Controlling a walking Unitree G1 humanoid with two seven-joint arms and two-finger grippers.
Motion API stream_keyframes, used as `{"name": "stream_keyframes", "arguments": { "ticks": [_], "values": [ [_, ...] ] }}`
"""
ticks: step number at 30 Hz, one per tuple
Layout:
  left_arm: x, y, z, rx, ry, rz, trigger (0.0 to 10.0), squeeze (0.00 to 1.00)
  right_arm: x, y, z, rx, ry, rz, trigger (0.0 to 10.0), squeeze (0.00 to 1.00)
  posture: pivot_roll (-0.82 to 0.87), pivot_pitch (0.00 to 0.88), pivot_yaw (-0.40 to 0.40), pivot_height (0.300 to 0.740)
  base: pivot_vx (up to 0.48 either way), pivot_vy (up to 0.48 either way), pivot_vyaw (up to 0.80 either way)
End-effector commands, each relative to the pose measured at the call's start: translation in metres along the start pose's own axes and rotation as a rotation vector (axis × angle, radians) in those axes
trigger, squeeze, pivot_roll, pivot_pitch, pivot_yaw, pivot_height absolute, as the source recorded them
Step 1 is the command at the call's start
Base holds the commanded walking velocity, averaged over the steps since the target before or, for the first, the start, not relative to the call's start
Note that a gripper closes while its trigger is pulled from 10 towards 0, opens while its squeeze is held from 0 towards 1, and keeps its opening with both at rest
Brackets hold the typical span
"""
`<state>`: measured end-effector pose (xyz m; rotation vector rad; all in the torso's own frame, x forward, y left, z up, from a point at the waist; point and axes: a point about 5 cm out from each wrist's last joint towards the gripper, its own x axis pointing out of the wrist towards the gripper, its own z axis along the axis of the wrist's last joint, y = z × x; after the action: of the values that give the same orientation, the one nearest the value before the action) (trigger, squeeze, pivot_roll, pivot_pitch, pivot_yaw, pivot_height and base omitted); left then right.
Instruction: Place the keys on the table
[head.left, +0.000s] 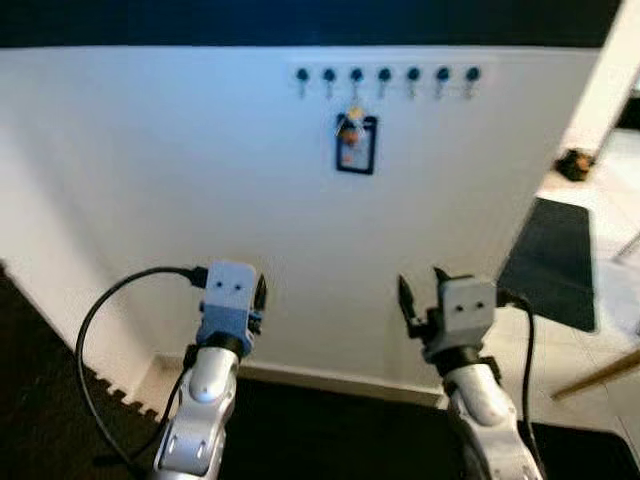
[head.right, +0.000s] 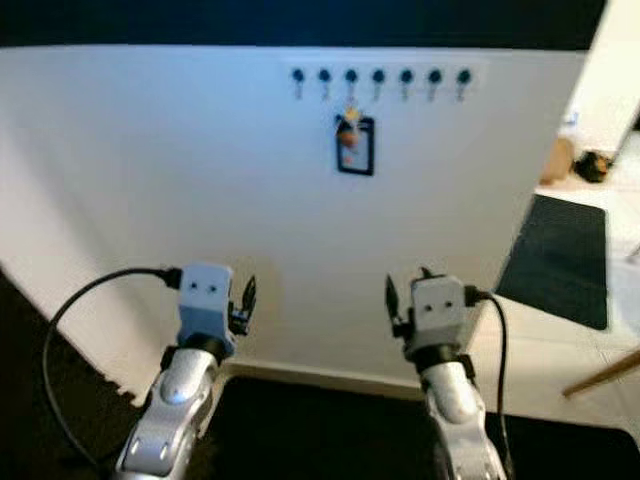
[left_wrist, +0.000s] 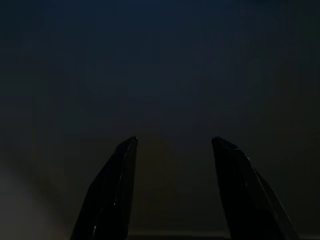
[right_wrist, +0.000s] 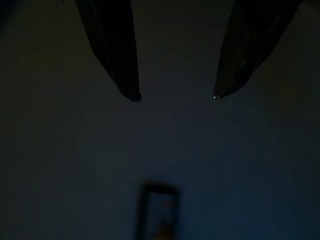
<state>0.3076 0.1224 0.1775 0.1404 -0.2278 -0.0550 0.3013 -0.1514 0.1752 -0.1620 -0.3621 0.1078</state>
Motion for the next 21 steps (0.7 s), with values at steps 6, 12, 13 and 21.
{"name": "stream_keyframes", "arguments": {
  "ticks": [6,12,13,21],
  "values": [
    [-0.0018,0.0002,-0.0057,0.013,0.029,-0.007,10.0,0.00,-0.0025,-0.0014,-0.0037,-0.002,0.017,-0.013,10.0,0.00,0.00,0.167,0.052,0.740,0.000,0.000,0.09],
    [-0.0018,-0.0010,-0.0060,0.008,0.030,-0.015,10.0,0.00,-0.0028,-0.0018,-0.0034,0.018,0.014,-0.021,10.0,0.00,0.00,0.165,0.053,0.740,0.000,0.000,0.00],
    [-0.0018,-0.0015,-0.0061,0.007,0.030,-0.018,10.0,0.00,-0.0027,-0.0018,-0.0035,0.019,0.014,-0.021,10.0,0.00,0.00,0.164,0.053,0.740,0.000,0.000,0.00],
    [-0.0011,-0.0033,-0.0046,0.002,0.026,-0.027,10.0,0.00,-0.0016,-0.0024,-0.0028,0.023,0.011,-0.023,10.0,0.00,-0.01,0.160,0.051,0.740,0.000,0.000,0.00]
  ]
}}
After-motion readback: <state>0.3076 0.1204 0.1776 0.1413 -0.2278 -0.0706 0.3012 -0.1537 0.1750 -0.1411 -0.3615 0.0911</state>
